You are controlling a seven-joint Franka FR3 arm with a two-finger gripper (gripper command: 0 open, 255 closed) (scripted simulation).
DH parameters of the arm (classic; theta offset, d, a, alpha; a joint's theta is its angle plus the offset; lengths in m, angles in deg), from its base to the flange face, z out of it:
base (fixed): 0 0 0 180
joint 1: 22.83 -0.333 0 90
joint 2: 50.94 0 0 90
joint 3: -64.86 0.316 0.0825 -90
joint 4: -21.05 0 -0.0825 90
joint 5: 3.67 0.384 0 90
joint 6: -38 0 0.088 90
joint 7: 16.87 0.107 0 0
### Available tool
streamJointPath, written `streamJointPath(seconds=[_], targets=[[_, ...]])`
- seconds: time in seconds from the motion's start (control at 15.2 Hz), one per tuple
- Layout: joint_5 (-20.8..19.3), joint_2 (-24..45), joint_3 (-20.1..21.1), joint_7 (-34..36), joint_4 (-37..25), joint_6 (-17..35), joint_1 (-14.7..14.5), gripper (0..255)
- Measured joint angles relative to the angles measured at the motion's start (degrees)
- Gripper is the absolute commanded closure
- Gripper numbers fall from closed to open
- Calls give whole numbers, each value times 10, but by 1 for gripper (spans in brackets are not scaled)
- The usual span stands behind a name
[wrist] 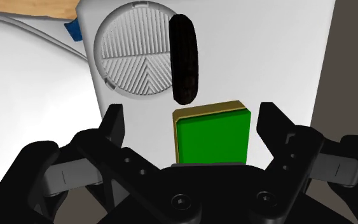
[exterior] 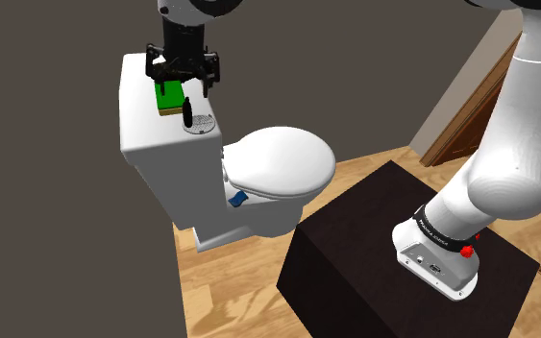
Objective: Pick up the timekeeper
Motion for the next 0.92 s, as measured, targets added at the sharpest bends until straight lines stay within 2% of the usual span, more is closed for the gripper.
streamJointPath(seconds=[0.26, 0.33, 0.92], targets=[[-5, 7, -2, 4, 22, 28, -1, 0], [-6, 8, -2, 4, 23, 30, -1, 255], [-7, 11, -3, 5, 23, 33, -2, 255]])
